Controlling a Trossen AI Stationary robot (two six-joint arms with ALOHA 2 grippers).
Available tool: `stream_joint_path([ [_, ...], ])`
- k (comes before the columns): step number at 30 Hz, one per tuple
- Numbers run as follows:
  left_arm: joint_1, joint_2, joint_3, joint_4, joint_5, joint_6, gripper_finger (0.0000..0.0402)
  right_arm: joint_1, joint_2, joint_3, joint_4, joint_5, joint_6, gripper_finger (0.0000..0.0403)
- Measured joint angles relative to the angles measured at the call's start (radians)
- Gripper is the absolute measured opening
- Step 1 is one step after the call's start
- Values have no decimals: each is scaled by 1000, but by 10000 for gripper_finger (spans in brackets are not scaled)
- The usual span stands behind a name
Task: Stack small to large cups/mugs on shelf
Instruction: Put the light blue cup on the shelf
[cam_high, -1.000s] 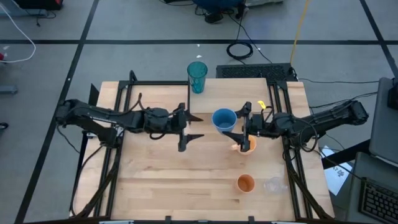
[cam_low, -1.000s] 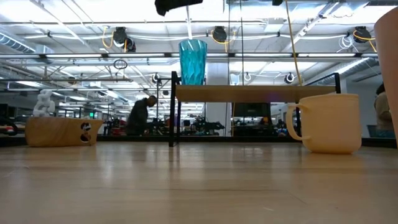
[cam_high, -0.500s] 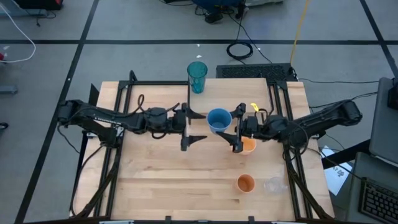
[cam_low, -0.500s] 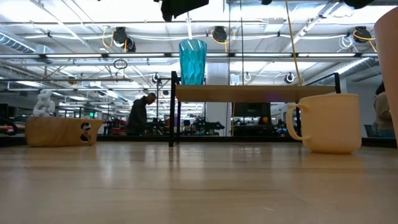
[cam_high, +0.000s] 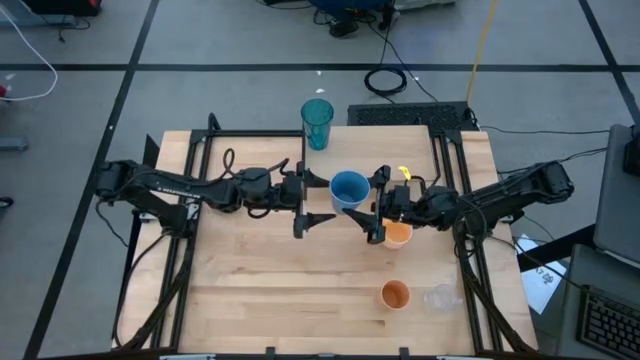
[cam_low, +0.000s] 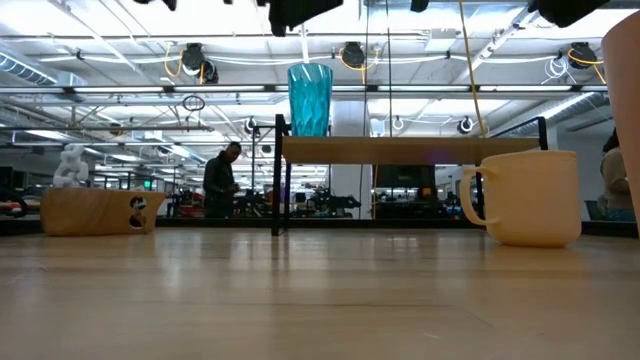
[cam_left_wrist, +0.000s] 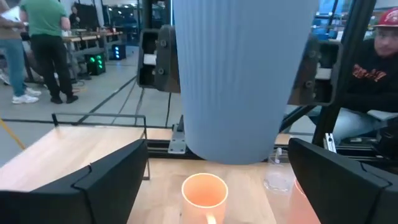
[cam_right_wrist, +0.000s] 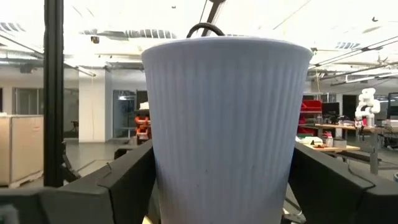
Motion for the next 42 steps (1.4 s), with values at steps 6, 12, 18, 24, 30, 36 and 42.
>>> stream_joint_path([
  [6, 21, 59, 0, 73, 17, -15, 388, -19, 14, 0, -3, 0, 36, 311],
  [12, 26, 65, 0, 115, 18, 18, 371, -21, 14, 0, -10, 1, 54, 311],
  [18, 30, 65, 0, 116, 46, 18, 305, -29, 14, 0, -18, 2, 55, 311],
  [24, 32, 65, 0, 116, 46, 25, 264, -41, 14, 0, -20, -21, 58, 311],
  [30, 32, 65, 0, 115, 46, 36, 265, -41, 14, 0, -22, -23, 57, 311],
  [36, 33, 65, 0, 120, 68, 36, 273, -41, 13, 0, -21, -23, 56, 311],
  [42, 31, 80, 1, 147, 81, 28, 330, -40, 14, 1, -21, -39, 66, 311],
])
